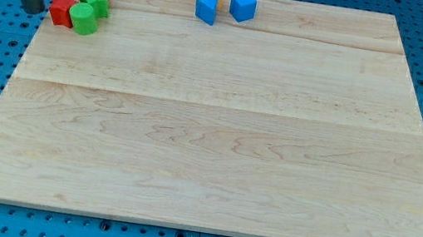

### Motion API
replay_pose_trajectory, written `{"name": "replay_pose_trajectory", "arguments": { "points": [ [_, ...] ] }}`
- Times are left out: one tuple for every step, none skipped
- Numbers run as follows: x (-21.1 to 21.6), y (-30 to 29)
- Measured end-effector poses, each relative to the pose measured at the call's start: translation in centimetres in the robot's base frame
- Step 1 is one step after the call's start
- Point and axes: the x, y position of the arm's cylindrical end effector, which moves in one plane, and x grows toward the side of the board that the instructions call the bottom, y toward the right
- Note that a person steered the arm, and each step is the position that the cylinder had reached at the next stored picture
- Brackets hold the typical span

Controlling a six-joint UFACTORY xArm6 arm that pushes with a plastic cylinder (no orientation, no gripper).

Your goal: Push the triangle into the blue cube

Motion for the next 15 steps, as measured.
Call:
{"name": "replay_pose_trajectory", "arguments": {
  "points": [
    [-9.4,2.9],
    [-10.7,3.7],
    [-10.7,3.7],
    [-10.7,3.7],
    [-10.4,3.7],
    [-8.9,3.7],
    [-8.1,3.7],
    [-8.1,3.7],
    [-10.7,3.9],
    [-10.7,5.0],
    [-10.8,10.1],
    [-10.7,11.6],
    [-10.6,15.1],
    [-7.6,21.4],
    [-5.5,25.8]
  ]
}}
